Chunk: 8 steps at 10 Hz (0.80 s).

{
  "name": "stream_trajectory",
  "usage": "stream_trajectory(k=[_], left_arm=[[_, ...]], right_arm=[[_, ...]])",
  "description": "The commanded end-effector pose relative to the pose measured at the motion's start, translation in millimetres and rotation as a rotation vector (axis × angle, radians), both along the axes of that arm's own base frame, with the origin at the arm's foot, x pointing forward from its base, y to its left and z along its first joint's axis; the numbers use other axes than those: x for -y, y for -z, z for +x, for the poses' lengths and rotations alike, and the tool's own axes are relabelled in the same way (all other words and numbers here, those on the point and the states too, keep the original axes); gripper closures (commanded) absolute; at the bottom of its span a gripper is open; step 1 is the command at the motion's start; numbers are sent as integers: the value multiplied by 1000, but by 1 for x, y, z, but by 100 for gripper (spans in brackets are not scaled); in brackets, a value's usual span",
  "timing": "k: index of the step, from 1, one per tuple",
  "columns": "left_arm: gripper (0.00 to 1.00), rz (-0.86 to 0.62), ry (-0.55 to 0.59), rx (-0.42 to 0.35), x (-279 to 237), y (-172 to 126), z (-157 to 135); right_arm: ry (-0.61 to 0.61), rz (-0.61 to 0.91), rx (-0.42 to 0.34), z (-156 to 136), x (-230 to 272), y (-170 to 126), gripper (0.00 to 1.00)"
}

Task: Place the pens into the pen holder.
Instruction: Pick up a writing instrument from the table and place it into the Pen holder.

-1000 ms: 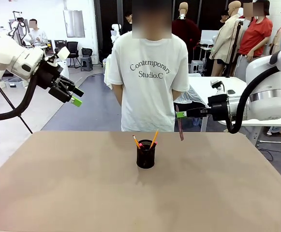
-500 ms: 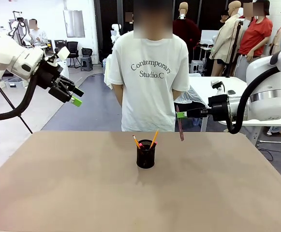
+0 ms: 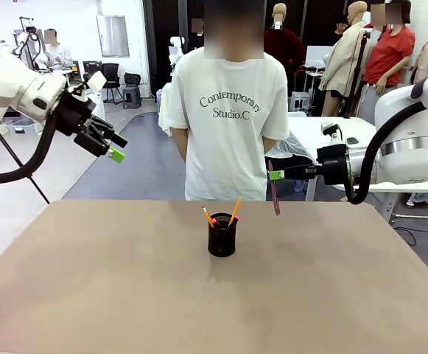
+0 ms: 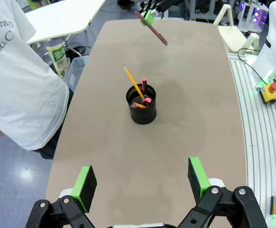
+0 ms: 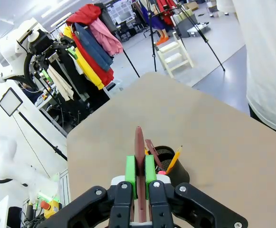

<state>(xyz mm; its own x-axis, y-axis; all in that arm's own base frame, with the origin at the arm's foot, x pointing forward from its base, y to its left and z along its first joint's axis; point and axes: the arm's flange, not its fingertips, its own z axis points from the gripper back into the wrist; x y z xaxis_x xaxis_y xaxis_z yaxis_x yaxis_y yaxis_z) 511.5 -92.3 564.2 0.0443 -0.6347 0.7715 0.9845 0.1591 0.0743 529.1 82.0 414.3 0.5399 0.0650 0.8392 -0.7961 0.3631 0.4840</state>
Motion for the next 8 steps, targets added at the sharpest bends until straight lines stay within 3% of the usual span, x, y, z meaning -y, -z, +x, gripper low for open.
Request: stream_trajectory(k=[1, 4, 6, 7, 8], left_arm=[[0, 6, 1, 4, -1, -2, 0], [0, 6, 1, 4, -1, -2, 0], [0, 6, 1, 4, -1, -2, 0], [0, 6, 1, 4, -1, -2, 0], [0, 6, 1, 4, -1, -2, 0]], right_arm=[[-7, -16, 6, 1, -1, -2, 100], [0, 0, 0, 0, 0, 0, 100], [-109, 139, 238, 8, -32, -4, 100], [-153, 176, 305, 11, -48, 0, 100], [-201, 187, 307, 13, -64, 4, 100]])
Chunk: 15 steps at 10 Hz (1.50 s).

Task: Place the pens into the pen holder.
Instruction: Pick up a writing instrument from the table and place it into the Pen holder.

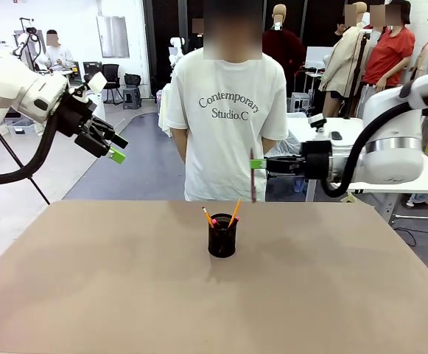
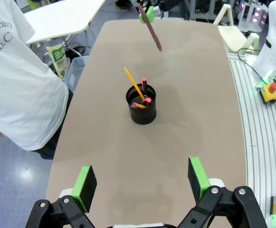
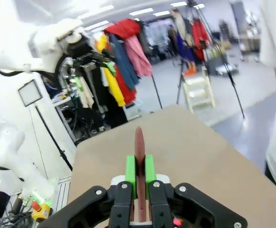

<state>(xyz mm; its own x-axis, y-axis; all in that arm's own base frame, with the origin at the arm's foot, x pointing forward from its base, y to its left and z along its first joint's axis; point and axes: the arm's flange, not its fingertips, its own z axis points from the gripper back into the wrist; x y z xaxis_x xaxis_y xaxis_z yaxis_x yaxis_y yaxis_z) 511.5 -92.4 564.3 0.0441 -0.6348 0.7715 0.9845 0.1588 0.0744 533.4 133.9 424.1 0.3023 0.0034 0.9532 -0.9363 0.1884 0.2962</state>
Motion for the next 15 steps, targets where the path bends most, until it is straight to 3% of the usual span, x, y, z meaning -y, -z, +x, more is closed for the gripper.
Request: stream_trajectory(k=[1, 2, 3, 4, 6, 10, 13, 14, 15], left_arm=[[0, 6, 1, 4, -1, -2, 0], [0, 6, 1, 4, -1, -2, 0], [0, 6, 1, 4, -1, -2, 0], [0, 6, 1, 4, -1, -2, 0], [0, 6, 1, 4, -1, -2, 0], [0, 6, 1, 4, -1, -2, 0], [0, 6, 1, 4, -1, -2, 0], [0, 6, 1, 4, -1, -2, 0], [0, 6, 1, 4, -1, -2, 0]], right_arm=[[-97, 54, 95, 13, -28, 21, 100], [-115, 65, 194, 14, -39, 32, 100], [-136, 39, 199, 14, -44, 35, 100], [-147, 59, 337, 18, -49, 43, 100], [-85, 10, 421, 22, -55, 57, 100], [-23, 1, 405, 45, -56, 79, 100], [2, 38, 255, 53, -54, 78, 100], [-44, 2, 367, 45, -49, 85, 100], [-44, 2, 367, 45, -49, 85, 100]])
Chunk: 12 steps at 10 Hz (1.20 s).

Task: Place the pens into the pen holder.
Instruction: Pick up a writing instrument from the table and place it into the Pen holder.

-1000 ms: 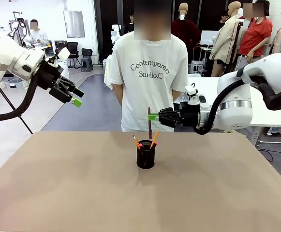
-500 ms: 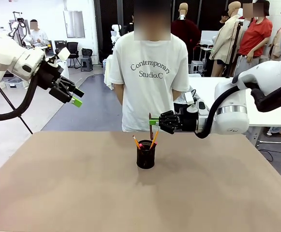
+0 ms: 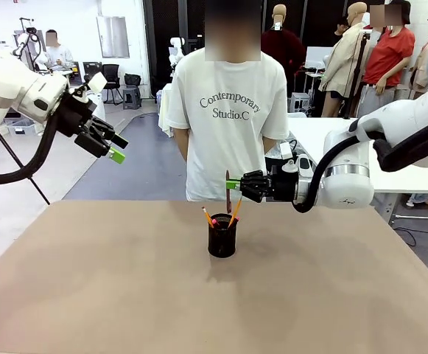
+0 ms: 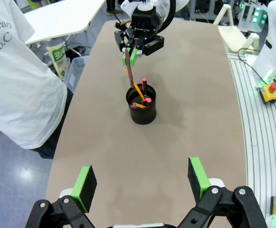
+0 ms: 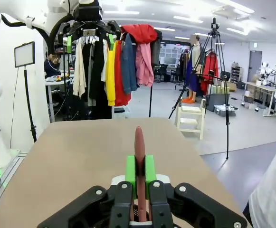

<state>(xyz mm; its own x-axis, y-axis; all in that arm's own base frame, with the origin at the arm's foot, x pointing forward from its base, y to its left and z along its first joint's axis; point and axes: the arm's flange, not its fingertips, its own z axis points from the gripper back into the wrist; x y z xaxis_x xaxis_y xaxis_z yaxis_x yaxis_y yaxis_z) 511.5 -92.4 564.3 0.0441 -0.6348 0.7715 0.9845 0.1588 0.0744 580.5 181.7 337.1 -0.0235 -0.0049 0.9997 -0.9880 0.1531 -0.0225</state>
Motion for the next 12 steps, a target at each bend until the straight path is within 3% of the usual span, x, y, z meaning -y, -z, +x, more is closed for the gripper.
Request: stream_trajectory(k=[1, 3, 4, 6, 12], left_arm=[[0, 6, 1, 4, -1, -2, 0], [0, 6, 1, 4, -1, -2, 0], [0, 6, 1, 4, -1, -2, 0], [0, 6, 1, 4, -1, -2, 0], [0, 6, 1, 4, -1, -2, 0]], right_arm=[[-8, -12, 37, -2, -1, -2, 100], [-1, -2, 6, 0, 0, 0, 100], [2, 0, 56, 8, -1, 2, 100], [-10, 15, 12, 13, -4, 11, 100], [-34, 23, -3, 22, -8, 35, 100]])
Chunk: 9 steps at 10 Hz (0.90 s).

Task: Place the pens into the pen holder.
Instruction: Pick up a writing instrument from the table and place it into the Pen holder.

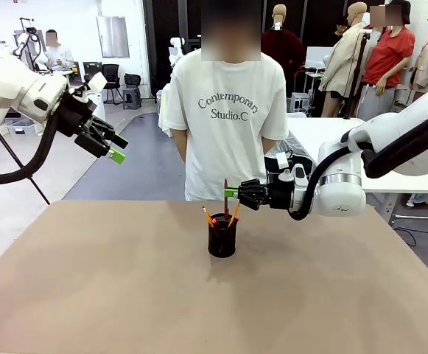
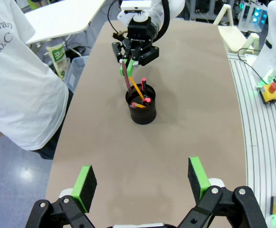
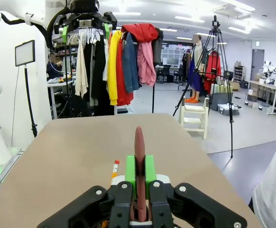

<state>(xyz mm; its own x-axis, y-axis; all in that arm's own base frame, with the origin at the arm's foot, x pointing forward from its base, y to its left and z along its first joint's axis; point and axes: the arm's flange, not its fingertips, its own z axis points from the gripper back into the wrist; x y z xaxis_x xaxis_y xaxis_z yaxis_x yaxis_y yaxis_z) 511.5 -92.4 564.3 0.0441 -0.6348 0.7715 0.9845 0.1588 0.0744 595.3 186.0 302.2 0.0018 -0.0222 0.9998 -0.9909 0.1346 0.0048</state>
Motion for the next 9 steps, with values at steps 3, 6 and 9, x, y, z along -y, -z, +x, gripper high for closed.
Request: stream_trajectory(k=[3, 6, 9], left_arm=[[0, 6, 1, 4, -1, -2, 0], [0, 6, 1, 4, -1, -2, 0], [0, 6, 1, 4, -1, -2, 0]], right_arm=[[-34, 0, 11, 5, -5, 3, 62], [-44, -2, 12, 5, -6, 1, 5], [-55, -5, 19, 3, -6, -2, 0]])
